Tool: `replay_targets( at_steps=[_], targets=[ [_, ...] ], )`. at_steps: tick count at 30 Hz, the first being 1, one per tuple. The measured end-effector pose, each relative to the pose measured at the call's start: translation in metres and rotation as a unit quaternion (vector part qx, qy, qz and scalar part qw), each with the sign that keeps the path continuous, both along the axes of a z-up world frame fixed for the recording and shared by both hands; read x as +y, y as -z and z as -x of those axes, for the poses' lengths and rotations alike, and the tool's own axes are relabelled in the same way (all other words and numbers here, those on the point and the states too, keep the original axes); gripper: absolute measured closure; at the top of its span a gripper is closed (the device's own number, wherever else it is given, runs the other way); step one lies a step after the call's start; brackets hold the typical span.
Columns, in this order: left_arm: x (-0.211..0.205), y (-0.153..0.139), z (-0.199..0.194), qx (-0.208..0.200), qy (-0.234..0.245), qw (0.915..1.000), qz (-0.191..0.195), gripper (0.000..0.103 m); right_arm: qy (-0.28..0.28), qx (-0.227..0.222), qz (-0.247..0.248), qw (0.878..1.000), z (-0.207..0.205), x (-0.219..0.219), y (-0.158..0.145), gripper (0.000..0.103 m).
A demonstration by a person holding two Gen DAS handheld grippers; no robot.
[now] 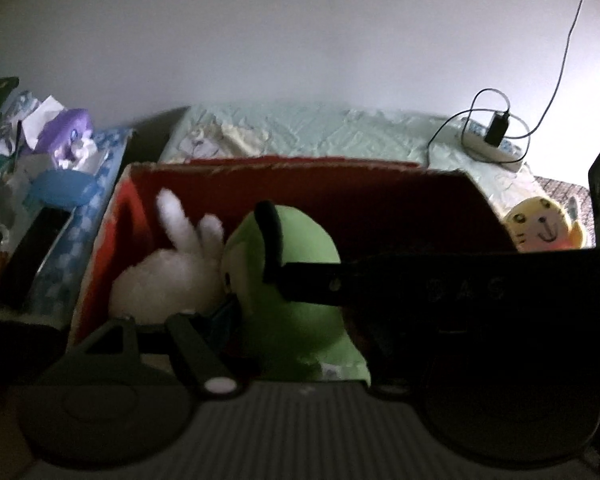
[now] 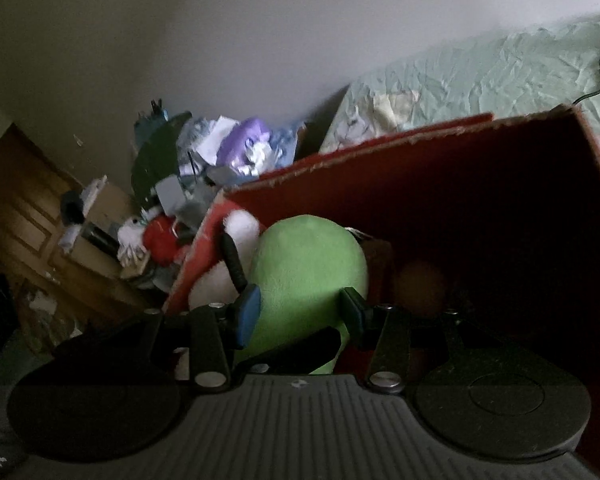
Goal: Organize objects
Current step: 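Carry the green plush with the right tool over the red box, then lower the green plush into the red box and open the right tool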
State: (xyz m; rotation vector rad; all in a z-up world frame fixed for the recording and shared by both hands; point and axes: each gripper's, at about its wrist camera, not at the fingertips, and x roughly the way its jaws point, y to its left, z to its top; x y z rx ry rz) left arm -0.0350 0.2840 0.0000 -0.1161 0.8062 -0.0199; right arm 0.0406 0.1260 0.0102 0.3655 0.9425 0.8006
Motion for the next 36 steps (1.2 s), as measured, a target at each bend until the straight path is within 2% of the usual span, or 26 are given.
replay_targets(
  at_steps=[8,17,27,36],
  targets=[
    [0.012,0.005,-0.004,0.01,0.005,0.9999,0.0,0.038,-0.014,0.016,0.003,1.0,-0.011,0.008,0.008,0.052],
    [0.003,0.011,-0.016,0.022,0.006,0.9996,-0.018,0.033,-0.031,0.037,0.013,0.999,-0.019,0.012,0.013,0.048],
    [-0.001,0.014,-0.019,0.029,0.0,0.999,-0.033,0.027,-0.029,0.071,-0.009,0.997,-0.025,0.006,0.019,0.044],
    [-0.003,0.014,-0.019,0.029,-0.001,0.9989,-0.037,0.026,-0.035,0.077,-0.012,0.996,-0.026,0.006,0.018,0.041]
  ],
)
